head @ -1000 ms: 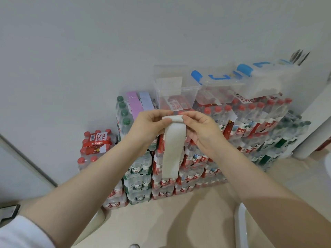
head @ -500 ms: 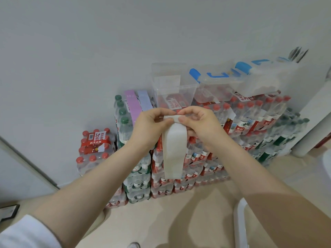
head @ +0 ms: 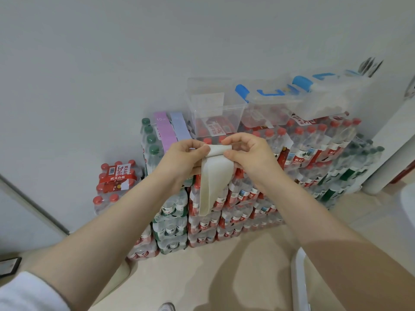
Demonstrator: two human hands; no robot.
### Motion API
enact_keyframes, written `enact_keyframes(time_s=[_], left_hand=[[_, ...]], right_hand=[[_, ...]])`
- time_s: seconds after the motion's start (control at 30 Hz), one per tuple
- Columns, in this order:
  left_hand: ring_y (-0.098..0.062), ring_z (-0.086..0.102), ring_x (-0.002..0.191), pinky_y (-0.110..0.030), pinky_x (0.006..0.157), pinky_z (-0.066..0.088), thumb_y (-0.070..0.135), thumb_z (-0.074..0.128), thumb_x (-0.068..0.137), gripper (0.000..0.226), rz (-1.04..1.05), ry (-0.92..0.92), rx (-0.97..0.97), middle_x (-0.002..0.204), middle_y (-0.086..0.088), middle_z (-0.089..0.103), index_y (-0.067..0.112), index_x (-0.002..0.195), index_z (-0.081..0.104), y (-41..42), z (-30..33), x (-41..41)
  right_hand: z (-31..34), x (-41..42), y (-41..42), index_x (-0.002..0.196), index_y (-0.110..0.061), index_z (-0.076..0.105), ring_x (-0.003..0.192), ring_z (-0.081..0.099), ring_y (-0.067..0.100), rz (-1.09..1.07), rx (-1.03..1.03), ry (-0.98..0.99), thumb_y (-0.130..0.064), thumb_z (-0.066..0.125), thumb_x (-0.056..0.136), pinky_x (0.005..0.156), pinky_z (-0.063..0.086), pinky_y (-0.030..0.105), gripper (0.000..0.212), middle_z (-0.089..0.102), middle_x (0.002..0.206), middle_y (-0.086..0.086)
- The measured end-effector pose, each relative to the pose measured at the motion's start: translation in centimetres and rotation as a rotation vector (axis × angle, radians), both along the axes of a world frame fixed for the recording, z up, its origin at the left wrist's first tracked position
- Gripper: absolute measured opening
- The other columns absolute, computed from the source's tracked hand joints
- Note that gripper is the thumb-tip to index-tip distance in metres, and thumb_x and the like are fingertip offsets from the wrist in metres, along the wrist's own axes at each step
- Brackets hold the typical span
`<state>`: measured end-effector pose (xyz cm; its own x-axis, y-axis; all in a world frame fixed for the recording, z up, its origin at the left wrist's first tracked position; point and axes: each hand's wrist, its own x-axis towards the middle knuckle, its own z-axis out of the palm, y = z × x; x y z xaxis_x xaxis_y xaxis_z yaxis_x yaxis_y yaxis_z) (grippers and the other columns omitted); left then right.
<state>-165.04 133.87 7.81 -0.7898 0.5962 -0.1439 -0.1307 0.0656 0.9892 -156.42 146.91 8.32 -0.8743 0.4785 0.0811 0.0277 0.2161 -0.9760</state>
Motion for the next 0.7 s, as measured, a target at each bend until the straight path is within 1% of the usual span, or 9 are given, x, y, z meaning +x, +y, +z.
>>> enact_keyframes(time_s=[0.1, 0.17, 0.27, 0.33, 0.37, 0.47, 0.53, 0.63, 0.7], left_hand=[[-0.016, 0.065, 0.067, -0.026, 0.067, 0.057, 0.007, 0.055, 0.090, 0.006, 0.029, -0.039, 0.073, 0.085, -0.009, 0.065, 0.010, 0.085, 0.058, 0.3, 0.0, 0.1], [-0.018, 0.065, 0.069, -0.029, 0.071, 0.056, 0.006, 0.054, 0.090, 0.005, 0.058, -0.050, 0.104, 0.088, -0.011, 0.064, 0.009, 0.088, 0.058, 0.7, -0.1, 0.3], [-0.016, 0.066, 0.074, -0.024, 0.067, 0.057, 0.007, 0.049, 0.093, 0.015, 0.074, -0.036, 0.117, 0.093, -0.010, 0.065, 0.008, 0.104, 0.059, 1.3, -0.3, 0.6], [-0.015, 0.066, 0.081, -0.023, 0.069, 0.055, 0.008, 0.045, 0.095, 0.022, 0.077, -0.015, 0.115, 0.098, -0.007, 0.066, 0.008, 0.112, 0.059, 1.5, -0.4, 0.6], [-0.015, 0.066, 0.084, -0.024, 0.073, 0.055, 0.009, 0.045, 0.095, 0.024, 0.076, -0.007, 0.110, 0.100, -0.006, 0.066, 0.008, 0.115, 0.058, 1.5, -0.5, 0.6], [-0.021, 0.065, 0.095, -0.033, 0.084, 0.054, 0.009, 0.046, 0.095, 0.028, 0.071, 0.033, 0.055, 0.106, -0.011, 0.066, 0.004, 0.120, 0.056, 1.7, -0.9, 0.6], [-0.022, 0.065, 0.095, -0.035, 0.086, 0.053, 0.009, 0.046, 0.095, 0.027, 0.072, 0.066, 0.023, 0.104, -0.010, 0.066, 0.005, 0.120, 0.056, 1.7, -1.0, 0.7], [-0.015, 0.065, 0.084, -0.030, 0.081, 0.055, 0.008, 0.047, 0.094, 0.022, 0.038, 0.164, 0.015, 0.092, -0.002, 0.067, 0.008, 0.110, 0.061, 1.3, -0.7, 0.4], [-0.013, 0.064, 0.078, -0.027, 0.074, 0.056, 0.007, 0.048, 0.093, 0.019, 0.006, 0.249, -0.001, 0.087, 0.000, 0.065, 0.014, 0.102, 0.063, 1.0, -0.5, 0.2]], right_hand=[[-0.9, -0.1, -0.1, 0.098, -0.025, 0.055, 0.088, 0.067, 0.017, -0.090, -0.044, 0.020, -0.009, 0.064, 0.084, 0.082, 0.055, 0.037, 0.023, 0.070, 0.092, 0.001], [-1.3, -0.2, -0.4, 0.095, -0.024, 0.058, 0.088, 0.066, 0.016, -0.203, 0.046, 0.039, -0.016, 0.065, 0.084, 0.082, 0.054, 0.038, 0.015, 0.069, 0.091, 0.002], [-1.6, -0.3, -1.3, 0.092, -0.021, 0.061, 0.083, 0.063, 0.007, -0.281, 0.158, 0.102, -0.016, 0.062, 0.086, 0.075, 0.051, 0.022, 0.008, 0.067, 0.085, -0.005], [-1.8, -0.4, -1.6, 0.089, -0.020, 0.062, 0.077, 0.061, -0.002, -0.282, 0.202, 0.120, -0.015, 0.061, 0.087, 0.068, 0.047, 0.009, 0.005, 0.064, 0.079, -0.014], [-2.0, -0.5, -1.6, 0.088, -0.020, 0.062, 0.076, 0.060, -0.003, -0.286, 0.231, 0.115, -0.015, 0.061, 0.087, 0.066, 0.046, 0.008, 0.005, 0.063, 0.078, -0.016], [-2.6, -0.7, -1.5, 0.091, -0.017, 0.066, 0.079, 0.062, 0.001, -0.309, 0.319, 0.081, -0.017, 0.058, 0.089, 0.071, 0.051, 0.020, 0.008, 0.066, 0.081, -0.012], [-2.8, -0.6, -1.4, 0.095, -0.017, 0.067, 0.083, 0.063, 0.006, -0.322, 0.359, 0.068, -0.019, 0.058, 0.089, 0.075, 0.053, 0.028, 0.011, 0.068, 0.086, -0.007], [-2.5, -0.4, -1.1, 0.104, -0.020, 0.062, 0.082, 0.064, 0.012, -0.291, 0.305, 0.080, -0.020, 0.060, 0.087, 0.074, 0.054, 0.033, 0.016, 0.068, 0.088, -0.005], [-2.0, -0.3, -0.6, 0.112, -0.022, 0.057, 0.078, 0.065, 0.016, -0.199, 0.212, 0.056, -0.015, 0.061, 0.087, 0.069, 0.054, 0.031, 0.026, 0.069, 0.089, 0.000]])
